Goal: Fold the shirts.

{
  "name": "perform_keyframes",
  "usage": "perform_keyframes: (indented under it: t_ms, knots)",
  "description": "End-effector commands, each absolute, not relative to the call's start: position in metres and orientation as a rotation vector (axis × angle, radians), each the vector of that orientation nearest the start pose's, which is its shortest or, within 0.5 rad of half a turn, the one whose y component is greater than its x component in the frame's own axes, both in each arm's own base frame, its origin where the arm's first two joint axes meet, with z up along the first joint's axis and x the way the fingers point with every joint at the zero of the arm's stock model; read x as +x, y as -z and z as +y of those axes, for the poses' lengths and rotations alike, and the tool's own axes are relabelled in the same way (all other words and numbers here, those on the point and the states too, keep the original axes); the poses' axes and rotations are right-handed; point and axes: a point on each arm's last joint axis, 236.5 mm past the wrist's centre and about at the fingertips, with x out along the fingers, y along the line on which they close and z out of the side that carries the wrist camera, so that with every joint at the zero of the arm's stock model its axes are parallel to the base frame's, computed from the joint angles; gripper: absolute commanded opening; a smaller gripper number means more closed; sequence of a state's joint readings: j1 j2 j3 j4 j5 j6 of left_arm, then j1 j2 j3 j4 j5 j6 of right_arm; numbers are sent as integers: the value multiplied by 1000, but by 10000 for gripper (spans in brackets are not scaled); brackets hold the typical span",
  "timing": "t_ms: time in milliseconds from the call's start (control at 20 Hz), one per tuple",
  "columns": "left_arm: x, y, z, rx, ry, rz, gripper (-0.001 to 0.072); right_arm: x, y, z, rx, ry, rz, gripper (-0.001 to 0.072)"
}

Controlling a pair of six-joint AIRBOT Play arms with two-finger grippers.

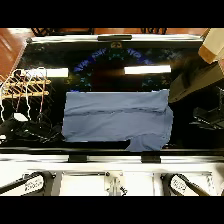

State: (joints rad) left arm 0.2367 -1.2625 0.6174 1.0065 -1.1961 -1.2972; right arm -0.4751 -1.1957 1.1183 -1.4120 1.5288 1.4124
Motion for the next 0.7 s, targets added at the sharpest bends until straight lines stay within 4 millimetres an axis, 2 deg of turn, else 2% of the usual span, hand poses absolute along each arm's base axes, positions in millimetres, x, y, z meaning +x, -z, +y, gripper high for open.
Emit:
perform_keyframes:
  t_ms: [0, 50, 100, 150, 250, 350, 500, 650]
  knots:
    - [239, 106, -65, -619, 230, 1617, 30, 257, 1, -87, 413, 110, 1586, 471]
    - [239, 106, -65, -613, 237, 1614, 30, 248, 14, -70, 464, 57, 1620, 474]
    - [239, 104, -65, -611, 239, 1613, 30, 238, 27, -50, 517, -9, 1653, 621]
    - [239, 103, -65, -606, 243, 1607, 29, 228, 39, -35, 557, -58, 1680, 657]
    - [241, 97, -64, -586, 256, 1581, 29, 209, 62, -21, 611, -65, 1726, 656]
    - [244, 91, -64, -572, 262, 1555, 29, 198, 79, -10, 657, -58, 1740, 655]
    - [246, 86, -63, -563, 263, 1532, 29, 196, 97, 4, 730, -46, 1710, 654]
    - [246, 85, -63, -558, 266, 1528, 29, 204, 106, 14, 789, -38, 1657, 647]
